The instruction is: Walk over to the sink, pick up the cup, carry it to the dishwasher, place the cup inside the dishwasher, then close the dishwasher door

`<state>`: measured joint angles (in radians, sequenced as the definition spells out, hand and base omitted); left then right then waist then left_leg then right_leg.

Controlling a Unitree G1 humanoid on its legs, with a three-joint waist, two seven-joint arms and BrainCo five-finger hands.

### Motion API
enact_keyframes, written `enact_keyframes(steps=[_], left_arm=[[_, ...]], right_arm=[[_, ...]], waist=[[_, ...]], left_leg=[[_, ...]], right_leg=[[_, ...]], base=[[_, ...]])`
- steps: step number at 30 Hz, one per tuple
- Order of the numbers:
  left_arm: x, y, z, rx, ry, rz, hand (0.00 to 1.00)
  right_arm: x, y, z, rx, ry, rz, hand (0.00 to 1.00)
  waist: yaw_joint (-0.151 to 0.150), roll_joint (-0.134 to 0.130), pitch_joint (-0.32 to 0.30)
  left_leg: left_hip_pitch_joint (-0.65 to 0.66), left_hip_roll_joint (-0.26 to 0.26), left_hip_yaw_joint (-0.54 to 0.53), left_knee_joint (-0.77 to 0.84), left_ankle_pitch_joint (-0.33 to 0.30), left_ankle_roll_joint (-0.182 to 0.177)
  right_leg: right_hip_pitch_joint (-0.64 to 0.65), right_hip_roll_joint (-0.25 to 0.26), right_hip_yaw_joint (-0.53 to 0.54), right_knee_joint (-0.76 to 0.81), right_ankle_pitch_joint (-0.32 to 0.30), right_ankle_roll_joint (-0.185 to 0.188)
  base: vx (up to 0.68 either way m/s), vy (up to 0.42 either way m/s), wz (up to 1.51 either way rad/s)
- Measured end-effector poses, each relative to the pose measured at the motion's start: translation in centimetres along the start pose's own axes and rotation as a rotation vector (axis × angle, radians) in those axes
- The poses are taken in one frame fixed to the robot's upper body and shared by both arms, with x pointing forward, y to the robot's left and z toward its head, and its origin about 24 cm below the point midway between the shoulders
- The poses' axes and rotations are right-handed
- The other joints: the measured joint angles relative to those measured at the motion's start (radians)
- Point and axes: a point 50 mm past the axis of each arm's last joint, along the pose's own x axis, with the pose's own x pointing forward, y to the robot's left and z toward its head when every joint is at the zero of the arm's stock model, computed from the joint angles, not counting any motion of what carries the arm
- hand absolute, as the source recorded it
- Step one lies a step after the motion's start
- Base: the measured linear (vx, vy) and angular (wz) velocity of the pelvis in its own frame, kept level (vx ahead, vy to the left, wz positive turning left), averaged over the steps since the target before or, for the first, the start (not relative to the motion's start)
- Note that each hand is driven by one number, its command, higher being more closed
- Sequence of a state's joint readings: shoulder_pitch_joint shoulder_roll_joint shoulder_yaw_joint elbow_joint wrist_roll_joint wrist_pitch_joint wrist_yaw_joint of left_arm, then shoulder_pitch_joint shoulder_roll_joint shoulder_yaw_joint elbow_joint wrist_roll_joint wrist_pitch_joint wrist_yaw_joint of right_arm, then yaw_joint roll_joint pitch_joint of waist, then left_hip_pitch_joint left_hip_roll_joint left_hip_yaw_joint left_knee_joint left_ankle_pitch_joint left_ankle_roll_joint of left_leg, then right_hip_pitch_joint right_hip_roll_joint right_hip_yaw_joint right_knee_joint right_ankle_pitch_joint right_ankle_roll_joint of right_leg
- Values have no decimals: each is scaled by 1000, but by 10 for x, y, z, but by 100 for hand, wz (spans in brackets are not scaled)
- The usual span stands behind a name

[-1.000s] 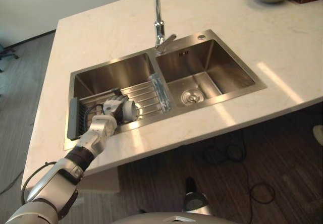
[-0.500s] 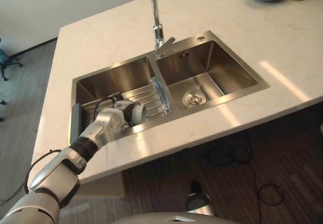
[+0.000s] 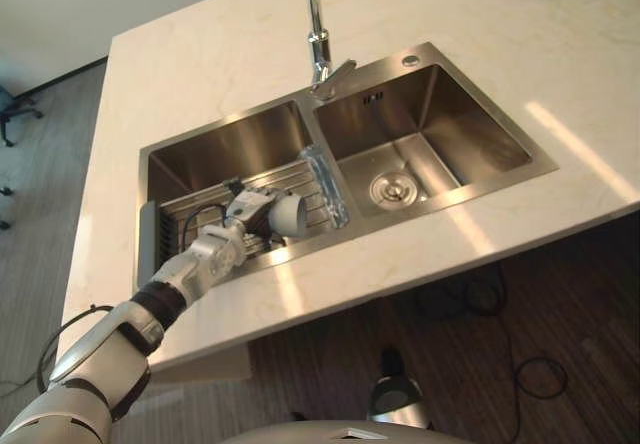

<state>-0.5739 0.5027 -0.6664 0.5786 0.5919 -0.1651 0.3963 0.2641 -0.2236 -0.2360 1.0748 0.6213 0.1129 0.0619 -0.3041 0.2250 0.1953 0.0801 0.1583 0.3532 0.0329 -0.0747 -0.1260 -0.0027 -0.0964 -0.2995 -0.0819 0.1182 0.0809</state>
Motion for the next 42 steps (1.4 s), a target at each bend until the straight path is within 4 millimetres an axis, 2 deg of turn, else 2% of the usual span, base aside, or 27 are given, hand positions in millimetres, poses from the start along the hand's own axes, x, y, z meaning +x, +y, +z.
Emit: enact_keyframes(steps=[5,9,12,15,18,19,20,22,23,24,25,26,27,28,29,30,31,32,33,34,35,37,38,39,40,41,42], left_arm=[[-26,38,-32,-27,71,377,100],[-53,101,-55,30,77,735,100],[-73,143,-50,61,37,986,100],[-94,163,-48,90,41,1103,100],[-107,165,-49,65,66,1121,100],[-106,161,-47,16,65,1126,100],[-107,159,-48,-49,73,1157,100],[-119,160,-57,-108,140,1221,100],[-125,164,-63,-129,178,1264,100],[-127,166,-67,-136,196,1282,100],[-132,166,-76,-156,247,1309,100],[-137,164,-86,-184,306,1317,100],[-140,163,-89,-201,333,1320,100],[-146,161,-95,-226,376,1330,100],[-147,161,-97,-235,386,1330,100],[-147,160,-97,-241,382,1315,100],[-145,160,-95,-244,350,1273,100],[-143,161,-93,-248,328,1256,100],[-140,161,-91,-251,295,1223,100],[-138,159,-89,-264,271,1190,100],[-135,158,-86,-276,256,1171,100],[-121,151,-68,-331,155,1098,100],[-117,147,-63,-359,134,1084,100],[-111,139,-54,-417,106,1075,100],[-103,127,-44,-492,85,1059,100],[-98,117,-37,-544,72,1040,100],[-95,121,-33,-543,38,1036,100]], right_arm=[[0,0,-2,5,21,-6,0],[-1,-6,-12,93,85,-30,0],[-3,-18,-14,147,94,-77,0],[-5,-30,-13,159,85,-124,0],[-7,-38,-23,267,100,-161,0],[-11,-46,-30,309,106,-187,0],[-13,-50,-33,361,92,-193,0],[-12,-47,-27,412,46,-176,0],[-12,-46,-23,419,21,-170,0],[-12,-48,-19,419,4,-173,0],[-10,-45,-19,423,2,-166,0],[-9,-39,-26,423,26,-147,0],[-9,-37,-29,423,34,-143,0],[-8,-32,-38,410,59,-138,0],[-8,-31,-39,388,61,-134,0],[-8,-33,-37,326,61,-129,0],[-8,-35,-29,284,45,-129,0],[-8,-35,-25,272,32,-126,0],[-6,-28,-25,250,27,-113,0],[-4,-23,-24,242,27,-106,0],[-4,-22,-25,234,29,-105,0],[-5,-24,-33,280,38,-120,0],[-6,-25,-36,298,42,-128,0],[-8,-26,-41,319,44,-131,0],[-9,-26,-49,320,48,-131,0],[-10,-17,-60,331,61,-102,0],[-8,-7,-61,323,60,-72,0]], waist=[[31,-24,16],[93,-29,14],[142,-30,13],[173,-31,0],[163,-29,-6],[154,-31,-21],[146,-40,-34],[154,-76,-48],[159,-89,-59],[162,-82,-67],[164,-95,-81],[164,-130,-95],[166,-148,-103],[181,-174,-108],[197,-180,-105],[206,-174,-106],[206,-157,-108],[202,-159,-108],[204,-190,-109],[221,-205,-112],[222,-207,-113],[219,-196,-112],[219,-186,-113],[215,-169,-111],[200,-154,-107],[171,-204,-104],[176,-251,-101]], left_leg=[[-25,-7,-34,15,9,1],[-64,-17,-97,25,33,6],[-93,-39,-164,25,78,13],[-118,-72,-192,-14,162,25],[-156,-123,-155,-63,282,127],[-169,-114,14,-43,197,175],[-175,-84,214,49,114,196],[-162,-14,385,182,61,198],[-152,51,445,243,88,226],[-150,80,433,264,154,225],[-186,64,421,296,149,235],[-218,37,407,287,171,268],[-223,17,398,259,187,275],[-218,-4,395,237,161,264],[-217,19,419,282,95,273],[-200,69,456,377,-5,244],[-193,54,470,352,-62,191],[-180,31,478,319,-82,188],[-168,-38,466,256,-79,204],[-175,-100,429,212,-71,218],[-183,-123,399,194,-71,223],[-209,-226,225,113,-41,263],[-214,-241,178,93,-22,285],[-213,-258,100,55,7,293],[-194,-274,7,-10,6,230],[-219,-267,33,82,-113,123],[-256,-248,21,218,-129,243]], right_leg=[[-1,-3,-22,1,-2,2],[4,-12,-72,1,-3,1],[19,-33,-126,1,-5,-2],[42,-61,-217,1,-25,-12],[94,-115,-402,31,-49,-9],[114,-138,-531,47,-61,-5],[143,-174,-614,76,-77,4],[147,-251,-649,139,-103,20],[139,-281,-644,183,-115,35],[130,-285,-640,224,-126,51],[97,-300,-595,262,-149,43],[78,-298,-548,263,-152,21],[71,-304,-539,265,-154,18],[72,-325,-558,269,-153,25],[76,-332,-574,283,-146,50],[90,-337,-592,337,-155,71],[98,-353,-621,410,-166,68],[104,-371,-632,436,-170,65],[110,-420,-649,462,-172,60],[114,-450,-647,464,-161,49],[120,-461,-646,466,-147,40],[106,-500,-527,572,-88,-53],[82,-482,-444,626,-135,-78],[46,-409,-305,672,-225,-90],[15,-268,-143,681,-307,-81],[-10,-199,-10,623,-350,-64],[-35,-219,32,603,-361,-40]], base=[[7,-7,16],[-22,-8,41],[-56,-3,62],[-123,15,103],[-190,124,184],[-158,230,237],[-126,245,228],[-14,238,142],[38,226,98],[4,264,97],[-70,258,111],[-110,258,112],[-104,220,96],[-52,170,48],[-9,185,42],[48,198,52],[36,311,71],[-4,408,95],[-69,438,91],[-54,287,100],[-67,317,157],[-55,310,203],[-42,250,189],[-41,183,237],[23,186,327],[59,66,293],[134,34,251]])
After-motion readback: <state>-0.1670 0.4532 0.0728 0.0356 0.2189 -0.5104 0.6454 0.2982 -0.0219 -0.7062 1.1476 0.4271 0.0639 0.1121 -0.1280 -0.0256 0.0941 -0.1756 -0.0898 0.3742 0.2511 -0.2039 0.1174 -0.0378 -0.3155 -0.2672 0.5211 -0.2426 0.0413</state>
